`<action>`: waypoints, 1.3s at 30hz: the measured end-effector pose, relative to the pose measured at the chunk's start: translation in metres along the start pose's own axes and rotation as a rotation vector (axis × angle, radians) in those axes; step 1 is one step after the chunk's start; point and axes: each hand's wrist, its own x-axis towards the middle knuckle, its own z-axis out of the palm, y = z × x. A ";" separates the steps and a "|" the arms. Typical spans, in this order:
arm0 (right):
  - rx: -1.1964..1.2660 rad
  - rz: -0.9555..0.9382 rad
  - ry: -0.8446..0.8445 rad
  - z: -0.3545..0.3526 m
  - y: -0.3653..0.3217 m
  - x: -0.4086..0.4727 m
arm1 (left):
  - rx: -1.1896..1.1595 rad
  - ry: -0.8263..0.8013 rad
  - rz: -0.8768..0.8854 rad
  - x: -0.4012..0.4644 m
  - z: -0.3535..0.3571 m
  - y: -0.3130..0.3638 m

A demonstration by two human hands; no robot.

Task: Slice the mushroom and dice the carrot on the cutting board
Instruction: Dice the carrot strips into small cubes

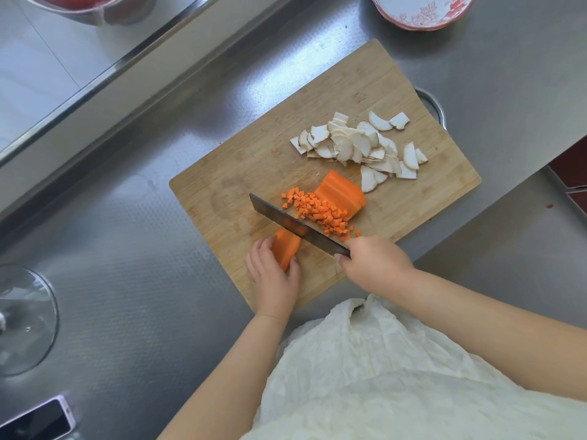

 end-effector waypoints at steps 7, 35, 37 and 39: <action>-0.044 -0.035 0.024 -0.001 -0.001 -0.002 | 0.034 -0.030 0.016 -0.003 -0.001 0.003; -0.162 0.050 -0.044 0.009 -0.022 -0.002 | 0.178 0.047 0.448 0.020 -0.002 -0.009; -0.076 0.042 -0.036 0.007 -0.015 0.002 | 0.178 0.056 0.457 0.020 -0.001 -0.011; -0.005 0.026 -0.029 0.005 -0.011 0.002 | 0.177 0.070 0.459 0.019 0.001 -0.012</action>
